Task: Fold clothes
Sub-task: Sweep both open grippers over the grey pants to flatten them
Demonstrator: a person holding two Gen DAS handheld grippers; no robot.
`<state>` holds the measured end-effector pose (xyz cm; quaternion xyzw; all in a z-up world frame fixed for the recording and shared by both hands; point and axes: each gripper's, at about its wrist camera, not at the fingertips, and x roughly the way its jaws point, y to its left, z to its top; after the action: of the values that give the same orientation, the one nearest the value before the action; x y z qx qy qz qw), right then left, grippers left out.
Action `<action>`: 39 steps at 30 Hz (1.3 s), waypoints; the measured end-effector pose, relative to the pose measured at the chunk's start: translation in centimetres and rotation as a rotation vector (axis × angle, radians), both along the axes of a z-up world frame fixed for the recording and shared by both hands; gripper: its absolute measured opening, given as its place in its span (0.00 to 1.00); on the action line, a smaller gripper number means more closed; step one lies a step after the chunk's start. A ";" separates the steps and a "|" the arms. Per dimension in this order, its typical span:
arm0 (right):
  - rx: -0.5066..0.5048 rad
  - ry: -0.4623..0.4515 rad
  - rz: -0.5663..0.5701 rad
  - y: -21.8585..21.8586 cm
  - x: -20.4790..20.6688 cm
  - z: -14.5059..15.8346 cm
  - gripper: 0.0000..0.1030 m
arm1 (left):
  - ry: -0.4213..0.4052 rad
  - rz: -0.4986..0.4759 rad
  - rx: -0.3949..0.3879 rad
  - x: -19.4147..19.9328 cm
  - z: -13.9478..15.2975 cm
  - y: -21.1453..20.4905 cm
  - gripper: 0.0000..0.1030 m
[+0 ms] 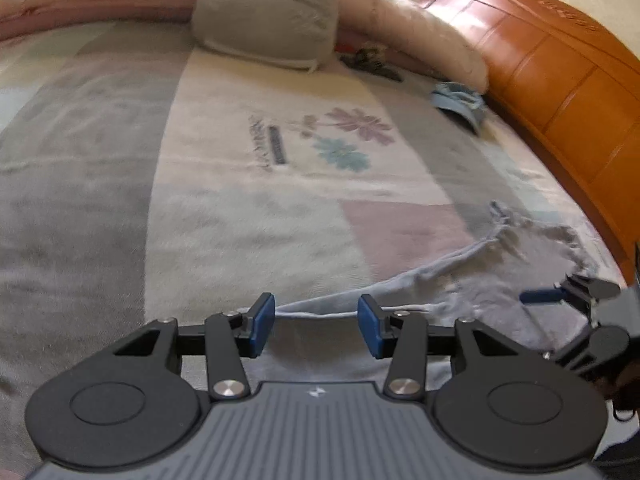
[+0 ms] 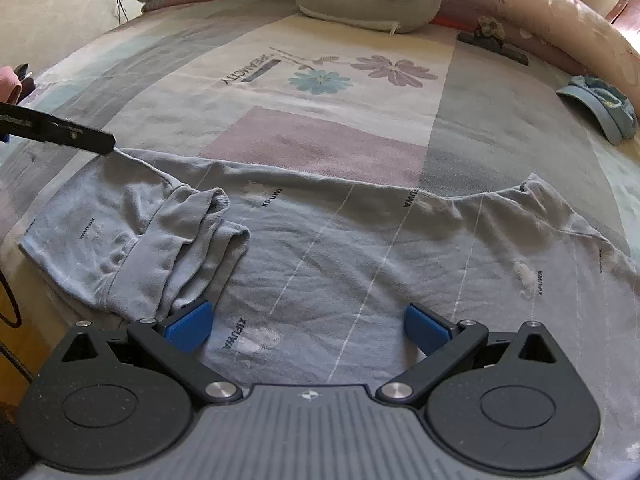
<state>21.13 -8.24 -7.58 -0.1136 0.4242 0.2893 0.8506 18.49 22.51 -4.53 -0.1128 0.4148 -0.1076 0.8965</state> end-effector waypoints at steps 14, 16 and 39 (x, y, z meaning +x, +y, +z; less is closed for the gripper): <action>0.001 -0.009 0.117 2.2 -0.4 -1.0 1.00 | 0.010 -0.100 0.087 -0.3 0.2 -3.7 0.62; 0.008 -0.033 0.091 1.0 -0.4 0.1 1.00 | -0.004 -0.120 0.080 0.2 0.5 -4.5 0.62; 0.088 0.121 -0.645 -19.1 1.3 -1.0 1.00 | 0.007 -0.181 0.095 3.1 0.5 -10.6 0.68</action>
<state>22.46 -27.34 -8.60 0.0811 0.4749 0.0292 0.8758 21.63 11.86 -4.08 -0.0325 0.4309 -0.1678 0.8861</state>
